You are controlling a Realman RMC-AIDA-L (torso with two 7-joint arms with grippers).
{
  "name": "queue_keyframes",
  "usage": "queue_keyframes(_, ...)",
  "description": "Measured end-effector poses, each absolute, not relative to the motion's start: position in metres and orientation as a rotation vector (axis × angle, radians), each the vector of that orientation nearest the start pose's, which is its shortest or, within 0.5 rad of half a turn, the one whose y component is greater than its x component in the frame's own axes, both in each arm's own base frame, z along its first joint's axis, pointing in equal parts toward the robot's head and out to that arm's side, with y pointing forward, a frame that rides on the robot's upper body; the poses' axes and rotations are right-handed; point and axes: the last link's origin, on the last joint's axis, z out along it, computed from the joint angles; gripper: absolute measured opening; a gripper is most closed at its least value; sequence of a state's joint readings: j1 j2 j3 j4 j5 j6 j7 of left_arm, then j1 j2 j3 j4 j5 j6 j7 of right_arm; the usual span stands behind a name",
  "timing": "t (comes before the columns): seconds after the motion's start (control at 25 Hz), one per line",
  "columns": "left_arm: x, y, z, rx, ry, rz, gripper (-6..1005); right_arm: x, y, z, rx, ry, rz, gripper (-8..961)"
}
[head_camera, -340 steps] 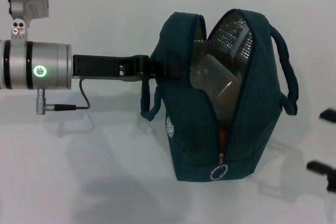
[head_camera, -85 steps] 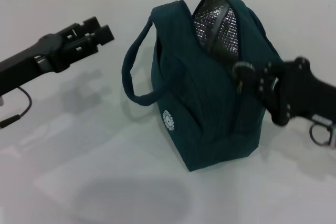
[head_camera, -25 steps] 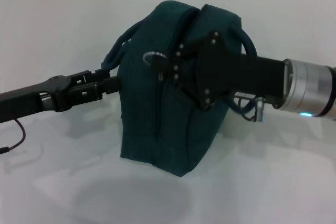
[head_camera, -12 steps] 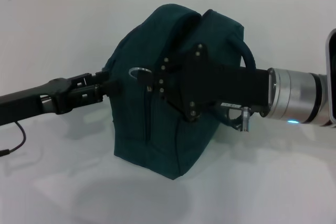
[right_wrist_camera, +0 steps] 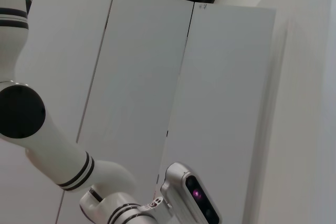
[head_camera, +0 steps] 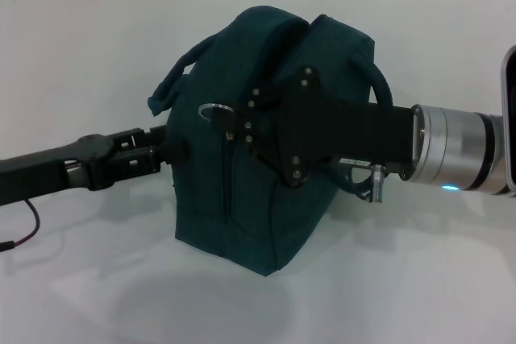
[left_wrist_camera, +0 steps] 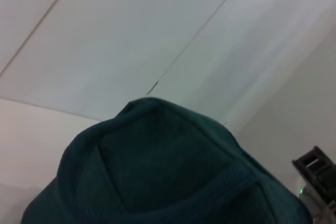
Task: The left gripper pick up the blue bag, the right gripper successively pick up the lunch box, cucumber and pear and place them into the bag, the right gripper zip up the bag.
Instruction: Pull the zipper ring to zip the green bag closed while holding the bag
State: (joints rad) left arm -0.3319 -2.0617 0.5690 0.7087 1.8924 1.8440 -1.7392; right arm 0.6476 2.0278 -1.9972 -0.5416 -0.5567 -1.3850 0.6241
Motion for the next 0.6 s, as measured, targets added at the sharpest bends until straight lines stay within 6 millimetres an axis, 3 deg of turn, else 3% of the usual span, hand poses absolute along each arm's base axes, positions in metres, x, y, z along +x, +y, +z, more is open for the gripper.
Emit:
queue_keyframes(0.08, -0.2934, 0.2632, 0.0393, -2.556, -1.214, -1.073, 803, 0.1223, 0.3105, -0.0792, -2.648, -0.338, 1.3, 3)
queue_keyframes(0.6, -0.2895, 0.2666, 0.0385, -2.575, -1.178, -1.075, 358, 0.1246, 0.3095, -0.0791, -2.647, -0.325, 1.299, 2)
